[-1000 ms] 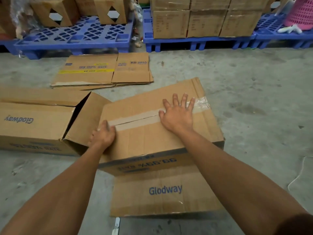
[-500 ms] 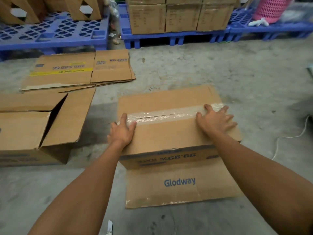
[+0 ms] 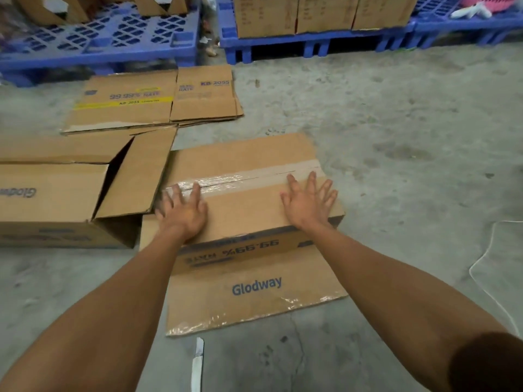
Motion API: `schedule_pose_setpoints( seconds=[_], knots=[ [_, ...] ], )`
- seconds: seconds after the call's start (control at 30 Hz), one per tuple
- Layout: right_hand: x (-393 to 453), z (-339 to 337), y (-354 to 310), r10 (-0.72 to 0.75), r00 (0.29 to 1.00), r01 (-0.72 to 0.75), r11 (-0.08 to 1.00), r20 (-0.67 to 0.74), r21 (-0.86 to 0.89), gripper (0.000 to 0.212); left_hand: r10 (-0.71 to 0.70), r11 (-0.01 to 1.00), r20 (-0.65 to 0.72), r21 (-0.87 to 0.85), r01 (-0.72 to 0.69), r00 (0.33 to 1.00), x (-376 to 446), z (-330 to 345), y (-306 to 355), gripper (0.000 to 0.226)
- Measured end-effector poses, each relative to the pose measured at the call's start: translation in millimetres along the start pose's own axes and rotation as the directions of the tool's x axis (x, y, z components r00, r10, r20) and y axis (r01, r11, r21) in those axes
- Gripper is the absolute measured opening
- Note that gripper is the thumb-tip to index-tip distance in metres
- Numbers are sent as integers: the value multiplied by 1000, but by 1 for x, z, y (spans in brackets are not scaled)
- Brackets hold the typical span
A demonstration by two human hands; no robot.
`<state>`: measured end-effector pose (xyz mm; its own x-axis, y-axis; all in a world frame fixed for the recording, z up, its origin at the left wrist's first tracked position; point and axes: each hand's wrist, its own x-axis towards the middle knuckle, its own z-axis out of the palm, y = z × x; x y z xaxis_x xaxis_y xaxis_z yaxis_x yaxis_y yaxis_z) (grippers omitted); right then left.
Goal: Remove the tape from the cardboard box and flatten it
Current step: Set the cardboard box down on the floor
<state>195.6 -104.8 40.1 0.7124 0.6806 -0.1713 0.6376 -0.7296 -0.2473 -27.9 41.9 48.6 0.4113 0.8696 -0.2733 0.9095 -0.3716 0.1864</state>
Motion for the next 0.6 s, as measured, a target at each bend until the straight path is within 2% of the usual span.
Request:
schedule_pose_setpoints(
  seconds=[0.07,0.13,0.23,0.3,0.37,0.43,0.47,0.5,0.53,0.6],
  knots=[
    [-3,3,-7,-33,997,34,999,-67,14,54,77,996,12,40,-78,997,-5,2,-2,55],
    [-13,4,-13,-139,975,145,989,-172,23,44,136,988,7,72,-137,991,-11,6,-4,54],
    [-44,12,-38,-326,904,374,916,-276,145,25,202,977,-43,79,-198,978,-20,9,-9,53],
    [-73,23,-61,-399,859,462,874,-320,151,18,250,968,-47,48,-248,967,-23,5,-15,53],
    [-109,46,-86,-431,828,513,841,-360,173,13,262,965,-26,40,-261,965,-26,3,-30,53],
    [-147,74,-106,-431,831,529,808,-352,259,11,197,980,-24,33,-196,980,-30,4,-44,55],
    [-164,88,-112,-421,855,506,806,-302,308,11,154,988,-19,32,-154,988,-32,3,-48,56],
    [-184,107,-118,-411,891,454,821,-193,347,12,117,993,-4,22,-117,993,-35,4,-55,56],
    [-198,122,-117,-388,920,380,858,-48,345,16,106,994,0,9,-106,994,-37,2,-53,57],
    [-228,150,-114,-318,916,257,933,245,251,30,109,993,-2,-36,-109,994,-39,0,-52,57]
  ],
)
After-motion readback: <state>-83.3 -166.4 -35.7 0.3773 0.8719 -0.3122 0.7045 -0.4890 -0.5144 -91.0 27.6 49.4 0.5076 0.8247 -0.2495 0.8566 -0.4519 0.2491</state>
